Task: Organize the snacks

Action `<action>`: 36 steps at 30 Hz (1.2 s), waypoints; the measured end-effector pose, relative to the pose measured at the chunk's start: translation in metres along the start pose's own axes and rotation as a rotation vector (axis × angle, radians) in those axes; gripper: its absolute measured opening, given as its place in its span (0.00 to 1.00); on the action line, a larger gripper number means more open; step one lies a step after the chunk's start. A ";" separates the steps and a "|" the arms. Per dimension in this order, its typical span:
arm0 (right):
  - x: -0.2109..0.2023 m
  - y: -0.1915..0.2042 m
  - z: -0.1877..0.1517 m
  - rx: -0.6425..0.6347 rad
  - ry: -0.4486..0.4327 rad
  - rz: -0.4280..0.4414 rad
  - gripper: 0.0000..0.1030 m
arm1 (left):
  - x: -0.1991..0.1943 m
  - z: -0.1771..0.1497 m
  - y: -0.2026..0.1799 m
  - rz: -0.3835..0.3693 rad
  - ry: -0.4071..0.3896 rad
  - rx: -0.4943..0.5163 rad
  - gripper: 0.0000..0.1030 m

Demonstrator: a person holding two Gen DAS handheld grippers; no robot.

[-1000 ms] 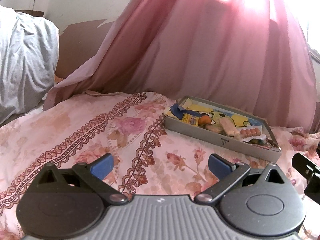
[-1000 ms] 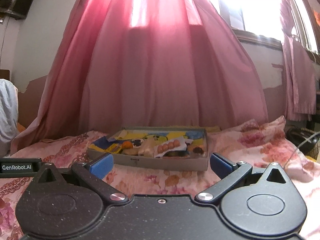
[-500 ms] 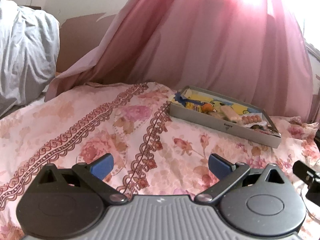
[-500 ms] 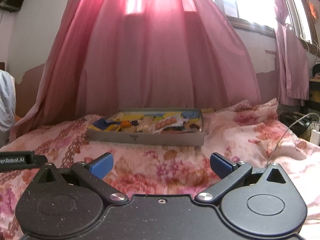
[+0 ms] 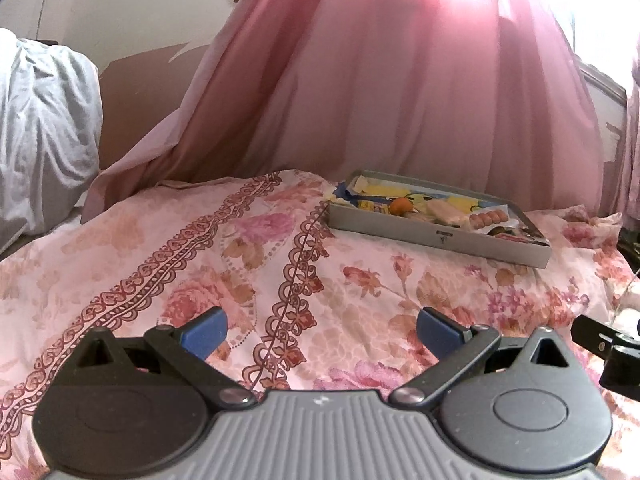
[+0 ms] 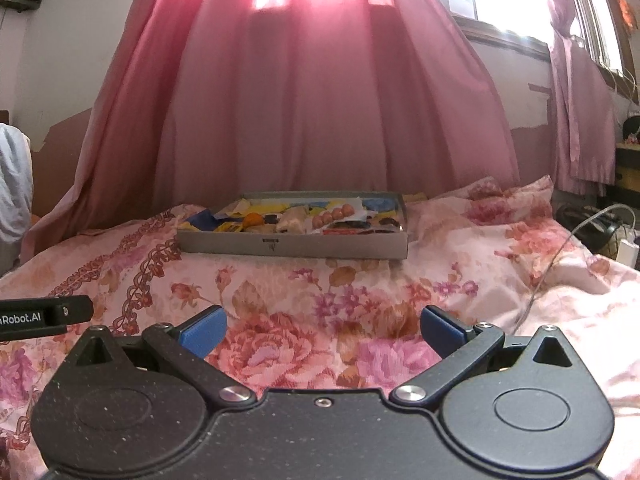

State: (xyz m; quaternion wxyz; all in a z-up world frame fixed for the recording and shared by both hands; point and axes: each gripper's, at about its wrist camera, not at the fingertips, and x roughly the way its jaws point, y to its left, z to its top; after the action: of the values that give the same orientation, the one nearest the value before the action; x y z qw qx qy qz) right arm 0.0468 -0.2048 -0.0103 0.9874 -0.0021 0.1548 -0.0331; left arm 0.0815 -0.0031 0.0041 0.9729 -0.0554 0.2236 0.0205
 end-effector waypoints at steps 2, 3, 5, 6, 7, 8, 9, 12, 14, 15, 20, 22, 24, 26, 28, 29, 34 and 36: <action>-0.003 0.002 -0.004 0.009 0.006 0.006 0.99 | -0.001 -0.003 0.001 -0.006 0.001 0.004 1.00; -0.005 0.003 -0.005 0.010 0.007 0.010 0.99 | -0.002 -0.004 0.001 -0.010 0.002 0.007 0.99; -0.006 0.006 -0.008 0.006 0.009 0.014 0.99 | -0.003 -0.008 0.002 -0.013 0.001 0.015 1.00; -0.006 0.007 -0.010 0.006 0.012 0.013 0.99 | -0.004 -0.010 0.002 -0.012 0.004 0.020 1.00; -0.007 0.008 -0.011 0.007 0.012 0.011 0.99 | -0.005 -0.012 0.002 -0.013 0.005 0.024 1.00; -0.007 0.009 -0.013 0.008 0.012 0.009 0.99 | -0.006 -0.014 0.002 -0.014 0.004 0.029 0.99; -0.006 0.009 -0.014 0.012 0.013 0.007 0.99 | -0.007 -0.016 0.002 -0.016 0.004 0.033 1.00; -0.006 0.009 -0.017 0.020 0.011 -0.009 0.99 | -0.008 -0.017 0.004 -0.030 0.005 0.018 1.00; -0.006 0.009 -0.018 0.020 0.005 -0.028 0.99 | -0.010 -0.017 0.004 -0.032 -0.001 0.019 1.00; -0.006 0.008 -0.019 0.021 0.005 -0.032 0.99 | -0.010 -0.017 0.003 -0.031 -0.003 0.021 1.00; -0.004 0.006 -0.021 0.028 0.017 -0.045 0.99 | -0.009 -0.018 0.000 -0.020 0.006 0.021 1.00; -0.004 0.005 -0.022 0.032 0.016 -0.047 0.99 | -0.011 -0.019 -0.001 -0.018 0.008 0.026 1.00; -0.004 0.004 -0.021 0.037 0.013 -0.047 0.99 | -0.011 -0.020 -0.002 -0.015 0.010 0.035 1.00; -0.004 0.003 -0.021 0.037 0.014 -0.047 0.99 | -0.012 -0.021 -0.003 -0.015 0.011 0.041 1.00; -0.004 0.003 -0.021 0.036 0.014 -0.047 0.99 | -0.012 -0.021 -0.004 -0.017 0.012 0.046 1.00; -0.005 0.003 -0.021 0.036 0.015 -0.048 0.99 | -0.012 -0.021 -0.004 -0.017 0.012 0.046 1.00; -0.004 0.004 -0.021 0.032 0.018 -0.049 0.99 | -0.012 -0.021 -0.002 -0.017 0.013 0.038 0.99; -0.003 0.004 -0.022 0.030 0.018 -0.048 0.99 | -0.011 -0.021 -0.001 -0.017 0.016 0.035 1.00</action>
State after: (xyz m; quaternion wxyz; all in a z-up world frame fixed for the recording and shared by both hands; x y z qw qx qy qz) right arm 0.0372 -0.2002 -0.0300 0.9848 0.0096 0.1632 -0.0593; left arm 0.0625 -0.0071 -0.0092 0.9721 -0.0405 0.2311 0.0078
